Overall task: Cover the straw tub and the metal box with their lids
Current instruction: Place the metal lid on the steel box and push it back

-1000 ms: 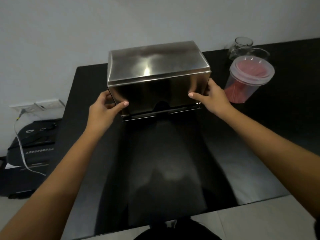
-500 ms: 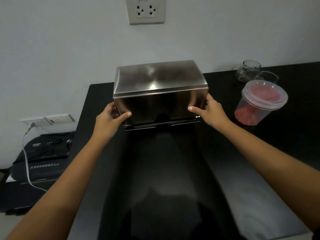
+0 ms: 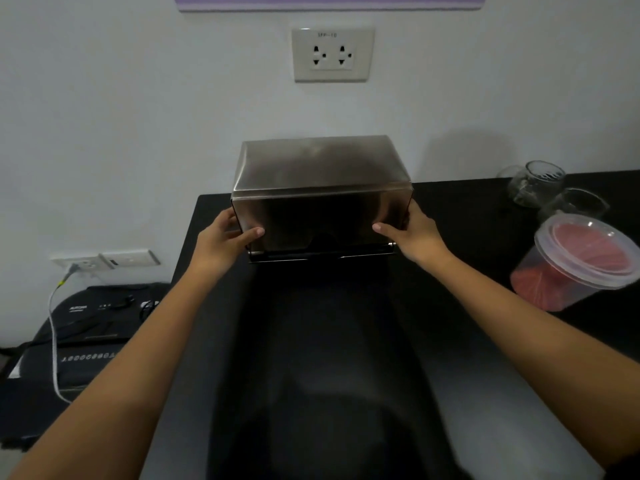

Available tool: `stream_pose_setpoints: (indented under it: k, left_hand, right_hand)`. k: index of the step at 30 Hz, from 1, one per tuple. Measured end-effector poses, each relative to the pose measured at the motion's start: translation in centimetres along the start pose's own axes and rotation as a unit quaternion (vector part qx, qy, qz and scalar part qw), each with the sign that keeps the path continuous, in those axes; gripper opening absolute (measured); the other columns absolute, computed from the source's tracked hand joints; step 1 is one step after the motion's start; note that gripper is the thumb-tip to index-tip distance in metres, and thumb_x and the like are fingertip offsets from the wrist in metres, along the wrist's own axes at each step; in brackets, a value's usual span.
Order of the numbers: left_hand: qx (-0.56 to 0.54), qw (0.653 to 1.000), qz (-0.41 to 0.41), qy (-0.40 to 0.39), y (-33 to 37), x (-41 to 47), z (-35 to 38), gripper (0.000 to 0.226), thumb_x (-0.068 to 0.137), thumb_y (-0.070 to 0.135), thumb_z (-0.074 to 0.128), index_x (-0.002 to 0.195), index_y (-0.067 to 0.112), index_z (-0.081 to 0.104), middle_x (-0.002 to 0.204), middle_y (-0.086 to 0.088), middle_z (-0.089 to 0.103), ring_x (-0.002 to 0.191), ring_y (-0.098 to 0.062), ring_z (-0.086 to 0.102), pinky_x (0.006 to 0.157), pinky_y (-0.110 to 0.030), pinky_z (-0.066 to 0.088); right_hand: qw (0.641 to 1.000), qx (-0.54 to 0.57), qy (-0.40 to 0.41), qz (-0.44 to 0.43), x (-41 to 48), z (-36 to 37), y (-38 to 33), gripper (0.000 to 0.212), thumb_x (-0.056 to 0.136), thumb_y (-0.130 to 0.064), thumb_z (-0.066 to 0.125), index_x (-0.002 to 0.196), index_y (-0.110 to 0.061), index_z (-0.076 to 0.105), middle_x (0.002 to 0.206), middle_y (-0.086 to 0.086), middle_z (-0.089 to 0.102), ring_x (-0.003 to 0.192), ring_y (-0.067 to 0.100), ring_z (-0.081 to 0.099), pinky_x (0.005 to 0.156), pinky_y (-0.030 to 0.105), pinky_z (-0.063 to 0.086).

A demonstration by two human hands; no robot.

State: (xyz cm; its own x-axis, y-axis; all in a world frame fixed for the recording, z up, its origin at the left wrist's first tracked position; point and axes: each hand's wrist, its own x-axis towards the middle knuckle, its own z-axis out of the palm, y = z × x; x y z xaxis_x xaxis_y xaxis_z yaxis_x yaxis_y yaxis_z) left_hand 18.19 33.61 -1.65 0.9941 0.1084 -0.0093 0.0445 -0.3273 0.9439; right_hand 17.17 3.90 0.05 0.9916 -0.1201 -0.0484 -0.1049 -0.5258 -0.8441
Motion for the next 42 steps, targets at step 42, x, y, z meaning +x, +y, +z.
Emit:
stream_pose_setpoints:
  k: [42]
  left_hand:
    - [0.106, 0.993, -0.005, 0.059, 1.4, 2.4, -0.4, 0.048, 0.083, 0.028, 0.064, 0.125, 0.007, 0.054, 0.121, -0.013, 0.064, 0.11, -0.026, 0.06, 0.094, -0.03, 0.044]
  right_hand:
    - [0.999, -0.039, 0.004, -0.03, 3.9, 1.1, -3.2, 0.048, 0.091, -0.019, 0.049, 0.134, -0.005, 0.033, 0.132, 0.018, 0.05, 0.12, 0.031, 0.047, 0.094, 0.028, 0.036]
